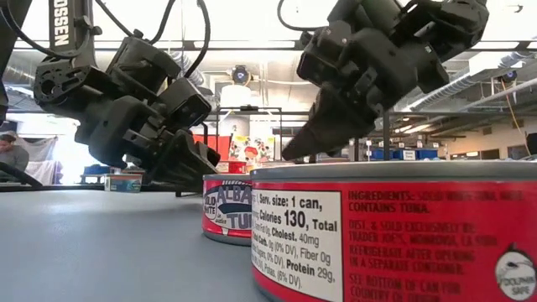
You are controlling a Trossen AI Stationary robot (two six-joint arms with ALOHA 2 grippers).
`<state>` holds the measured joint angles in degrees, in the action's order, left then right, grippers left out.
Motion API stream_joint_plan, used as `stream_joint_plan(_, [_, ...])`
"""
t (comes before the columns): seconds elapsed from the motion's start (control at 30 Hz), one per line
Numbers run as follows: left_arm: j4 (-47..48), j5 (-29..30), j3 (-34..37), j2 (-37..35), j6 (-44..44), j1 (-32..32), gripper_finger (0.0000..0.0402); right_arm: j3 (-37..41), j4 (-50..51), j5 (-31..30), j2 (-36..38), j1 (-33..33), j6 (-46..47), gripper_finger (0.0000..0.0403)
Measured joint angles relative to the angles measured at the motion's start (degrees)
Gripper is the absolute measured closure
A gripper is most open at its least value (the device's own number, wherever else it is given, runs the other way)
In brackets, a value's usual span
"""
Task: Stack canned seafood by type on shelf
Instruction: Stack the green tuna can on top of the green tuna can on the shelf
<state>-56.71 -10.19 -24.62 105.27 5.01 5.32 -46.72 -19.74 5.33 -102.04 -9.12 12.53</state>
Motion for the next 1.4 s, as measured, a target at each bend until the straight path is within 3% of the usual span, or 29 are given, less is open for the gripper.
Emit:
stream_joint_plan(0.17, [-0.8, -0.3, 0.0, 0.0, 0.2, -0.5, 0.04, 0.0, 0.3, 0.5, 0.0, 0.4, 4.9, 0.037])
stream_joint_plan(0.47, [-0.7, 0.0, 0.0, 0.0, 1.3, -0.9, 0.04, 0.0, 2.4, 0.2, 0.0, 1.1, 13.2, 0.0266])
stream_joint_plan(0.6, [-0.7, 0.1, 0.0, 0.0, 1.3, -0.9, 0.04, 0.0, 3.4, -1.8, 0.0, 1.1, 13.6, 0.0242])
stream_joint_plan(1.17, [-0.4, 1.3, -0.1, 0.0, 1.3, -0.9, 0.04, -2.8, 6.3, -3.3, -2.8, 1.1, 19.6, 0.0244])
stream_joint_plan(1.4, [0.7, 1.3, -0.4, 0.0, 1.4, -1.0, 0.0399, -4.3, 11.0, -5.8, -2.8, 2.2, 19.3, 0.0275])
